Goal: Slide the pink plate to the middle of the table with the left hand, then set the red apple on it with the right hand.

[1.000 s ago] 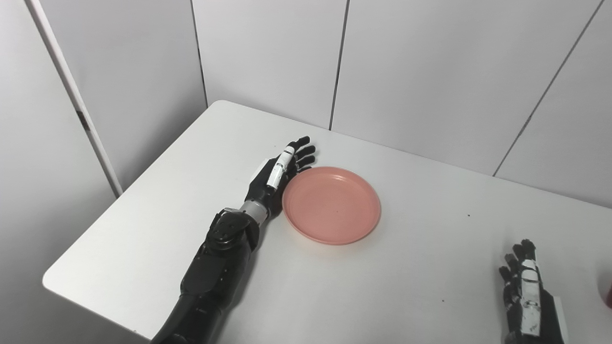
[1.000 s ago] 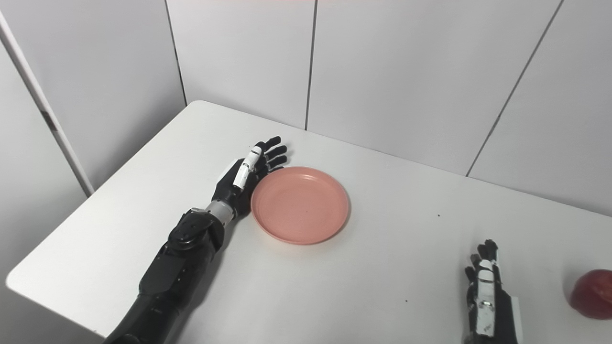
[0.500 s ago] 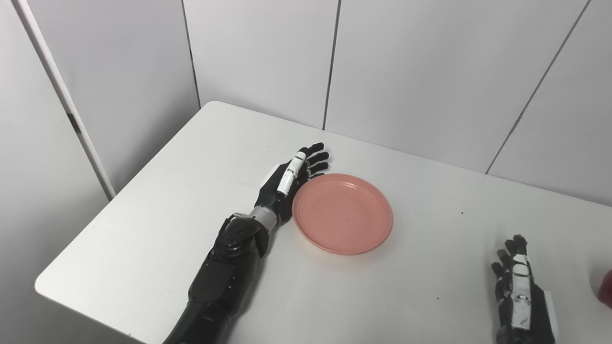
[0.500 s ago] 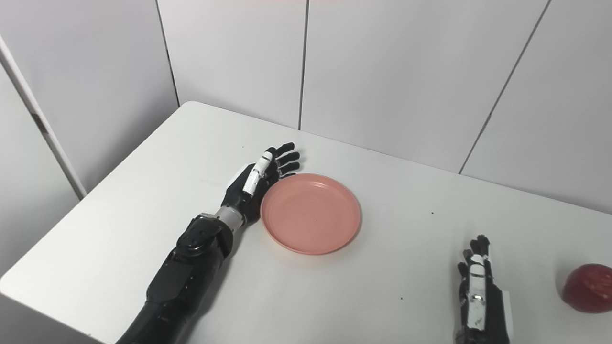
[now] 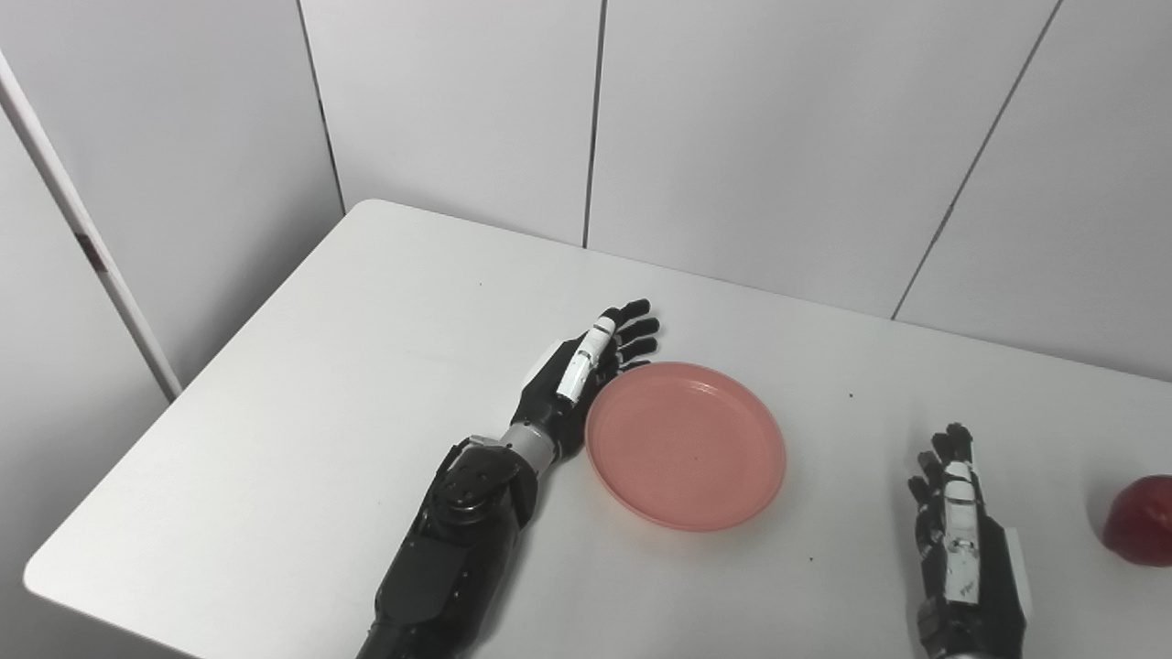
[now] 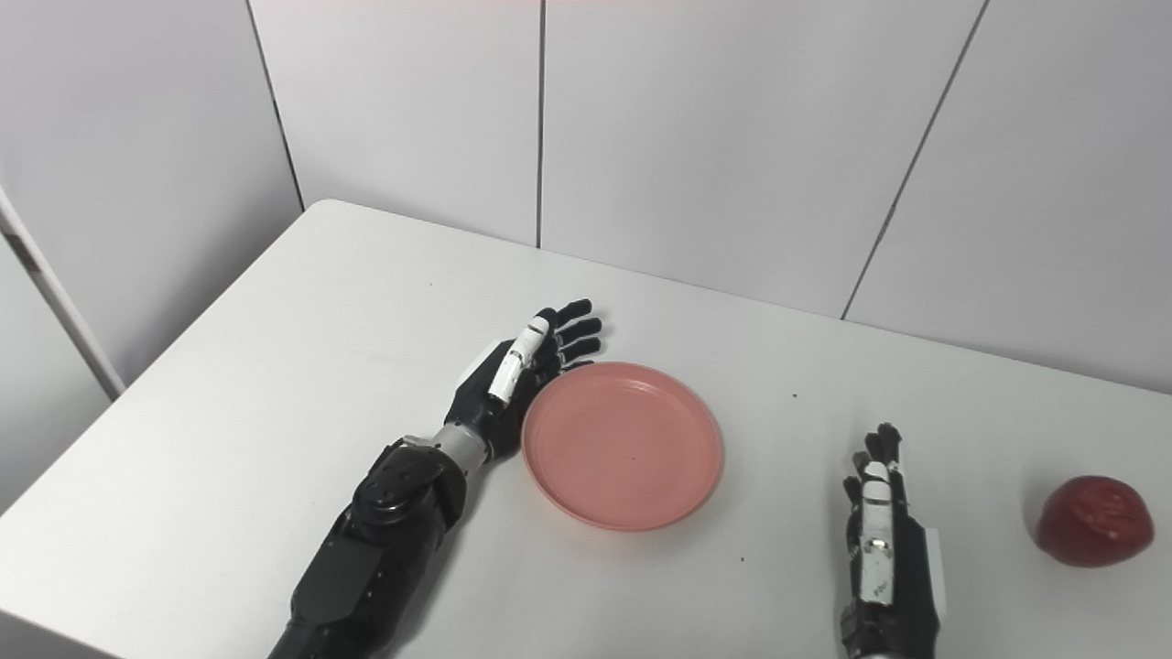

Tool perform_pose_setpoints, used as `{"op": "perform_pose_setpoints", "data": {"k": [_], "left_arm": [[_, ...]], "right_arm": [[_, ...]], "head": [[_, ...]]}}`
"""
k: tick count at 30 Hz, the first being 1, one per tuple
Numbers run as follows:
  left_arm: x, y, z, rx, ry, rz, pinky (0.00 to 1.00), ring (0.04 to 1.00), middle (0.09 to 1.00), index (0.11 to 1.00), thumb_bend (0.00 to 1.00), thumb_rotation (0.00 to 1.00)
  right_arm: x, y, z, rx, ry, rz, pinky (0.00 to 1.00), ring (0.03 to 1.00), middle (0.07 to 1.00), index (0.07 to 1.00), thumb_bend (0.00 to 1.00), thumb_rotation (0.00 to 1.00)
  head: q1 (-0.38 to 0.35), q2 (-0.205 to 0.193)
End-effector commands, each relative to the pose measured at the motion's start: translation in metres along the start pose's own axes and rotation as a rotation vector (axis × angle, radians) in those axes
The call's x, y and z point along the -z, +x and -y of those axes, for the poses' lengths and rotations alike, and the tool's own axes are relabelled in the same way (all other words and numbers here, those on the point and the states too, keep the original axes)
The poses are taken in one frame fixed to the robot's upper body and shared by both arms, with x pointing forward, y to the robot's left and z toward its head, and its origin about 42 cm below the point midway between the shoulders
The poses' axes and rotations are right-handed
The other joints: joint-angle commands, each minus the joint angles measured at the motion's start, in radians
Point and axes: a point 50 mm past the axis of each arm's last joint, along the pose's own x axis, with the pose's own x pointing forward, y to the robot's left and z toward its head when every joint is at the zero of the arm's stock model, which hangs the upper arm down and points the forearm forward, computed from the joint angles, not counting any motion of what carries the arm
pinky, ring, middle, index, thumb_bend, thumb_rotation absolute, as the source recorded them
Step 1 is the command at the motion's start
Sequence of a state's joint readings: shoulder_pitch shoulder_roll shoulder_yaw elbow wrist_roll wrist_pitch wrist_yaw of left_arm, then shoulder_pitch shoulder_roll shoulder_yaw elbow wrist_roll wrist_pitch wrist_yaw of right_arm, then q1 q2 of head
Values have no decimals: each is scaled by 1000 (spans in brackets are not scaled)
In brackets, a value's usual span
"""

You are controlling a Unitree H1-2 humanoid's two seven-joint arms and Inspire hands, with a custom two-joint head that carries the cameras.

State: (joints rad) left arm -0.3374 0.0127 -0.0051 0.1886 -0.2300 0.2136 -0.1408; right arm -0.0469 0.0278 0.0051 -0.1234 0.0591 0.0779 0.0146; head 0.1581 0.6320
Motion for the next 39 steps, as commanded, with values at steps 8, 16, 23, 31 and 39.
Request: {"op": "perform_pose_setpoints", "data": {"k": [8,16,23,31,39], "left_arm": [[14,-7,23,25,-25,-68,879,897,895,872,334,1000],[17,-9,37,75,-35,-81,891,906,908,894,345,1000],[24,-11,44,103,-19,-100,901,908,914,898,342,1000],[24,-14,40,83,2,-99,891,906,913,900,333,1000],[25,-12,38,64,7,-103,889,901,906,891,338,1000]], "right_arm": [[-15,7,-8,-16,12,51,1000,1000,1000,1000,221,1000],[-15,9,-12,-20,20,53,1000,1000,1000,1000,234,1000],[-14,11,-15,-16,23,55,1000,1000,1000,1000,239,1000],[-15,12,-18,-21,26,56,1000,1000,1000,1000,263,1000],[-22,14,-18,9,16,71,1000,1000,1000,1000,245,1000]], "head": [[-31,17],[-58,35],[-86,41],[-123,50],[-166,53]]}}
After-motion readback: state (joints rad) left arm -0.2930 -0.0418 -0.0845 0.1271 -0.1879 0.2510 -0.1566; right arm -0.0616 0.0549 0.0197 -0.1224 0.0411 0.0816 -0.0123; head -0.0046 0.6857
